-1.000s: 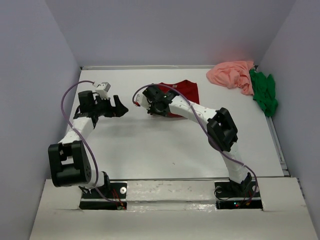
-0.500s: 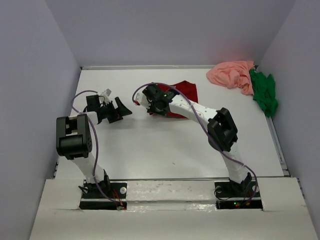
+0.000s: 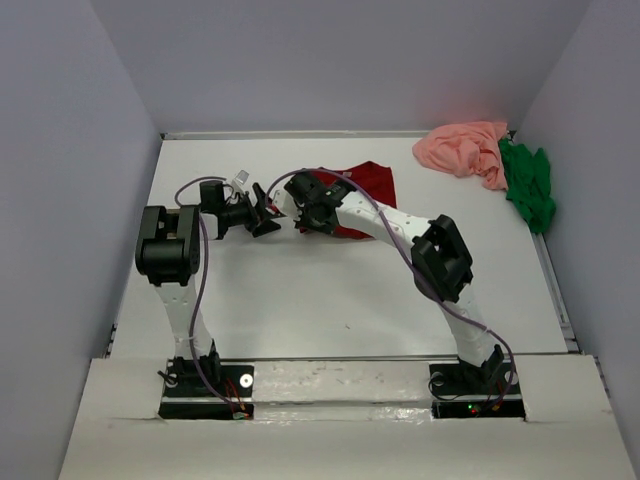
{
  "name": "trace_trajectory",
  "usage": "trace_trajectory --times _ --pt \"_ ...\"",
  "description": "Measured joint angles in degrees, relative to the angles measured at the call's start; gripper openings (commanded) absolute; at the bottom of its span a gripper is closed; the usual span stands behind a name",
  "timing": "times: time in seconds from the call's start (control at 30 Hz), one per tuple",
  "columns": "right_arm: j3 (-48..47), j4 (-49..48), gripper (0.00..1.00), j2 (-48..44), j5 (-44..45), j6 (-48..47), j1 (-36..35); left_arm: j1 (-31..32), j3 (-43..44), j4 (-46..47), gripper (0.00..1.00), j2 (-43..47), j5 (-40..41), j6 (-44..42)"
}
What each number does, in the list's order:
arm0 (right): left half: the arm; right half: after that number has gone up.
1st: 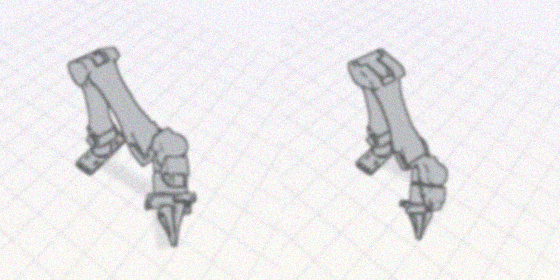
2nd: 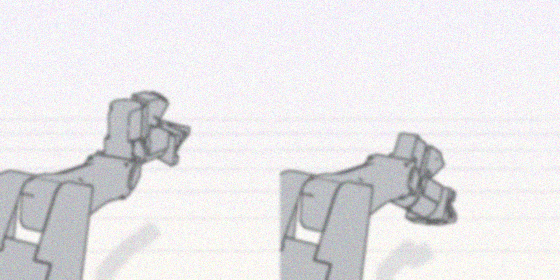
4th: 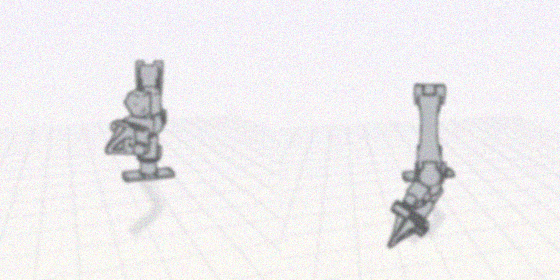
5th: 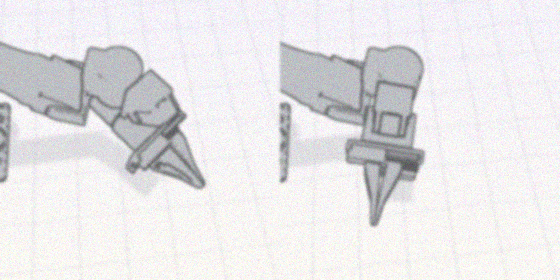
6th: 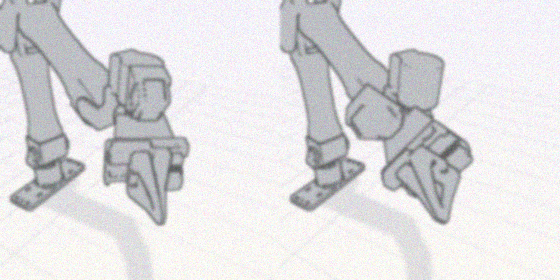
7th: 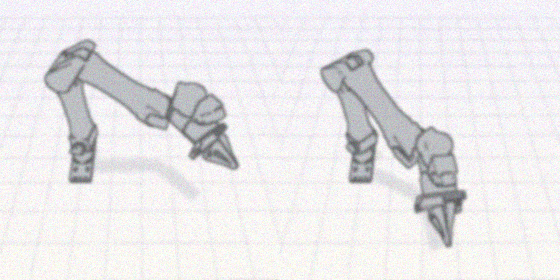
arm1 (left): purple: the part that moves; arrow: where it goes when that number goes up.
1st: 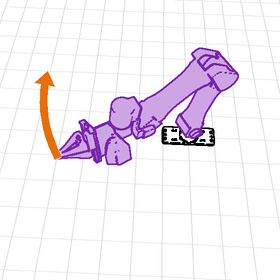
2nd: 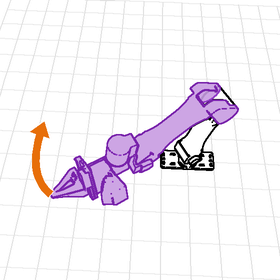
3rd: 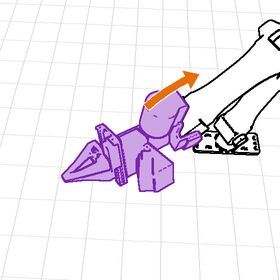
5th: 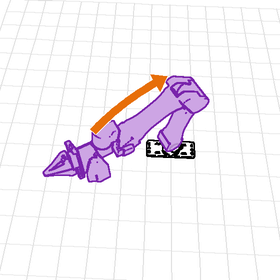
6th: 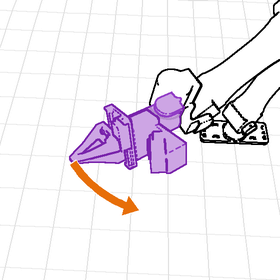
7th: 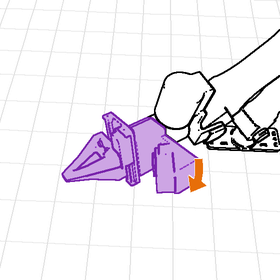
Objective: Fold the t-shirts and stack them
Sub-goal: Put the neatly folded tshirt into the corner of the board with the left arm
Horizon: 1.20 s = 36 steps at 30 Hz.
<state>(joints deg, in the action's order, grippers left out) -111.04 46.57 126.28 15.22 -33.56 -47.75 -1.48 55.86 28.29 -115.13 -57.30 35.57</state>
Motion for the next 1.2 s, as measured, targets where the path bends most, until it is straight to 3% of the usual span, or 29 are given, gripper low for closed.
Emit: trace_trajectory --times 0.2,0.7,1.2 --pt "0.02 0.0 0.0 0.2 0.2 0.0 -0.02 3.96 2.89 3.72 0.99 -4.09 -3.82 6.29" --pt "-2.08 1.73 0.0 0.22 0.48 0.59 -0.02 8.22 6.27 10.62 0.99 -8.48 -3.41 18.95" --pt "-2.05 2.51 0.0 0.2 0.9 0.66 -0.02 13.07 12.39 12.66 0.99 -12.72 -0.98 24.44"
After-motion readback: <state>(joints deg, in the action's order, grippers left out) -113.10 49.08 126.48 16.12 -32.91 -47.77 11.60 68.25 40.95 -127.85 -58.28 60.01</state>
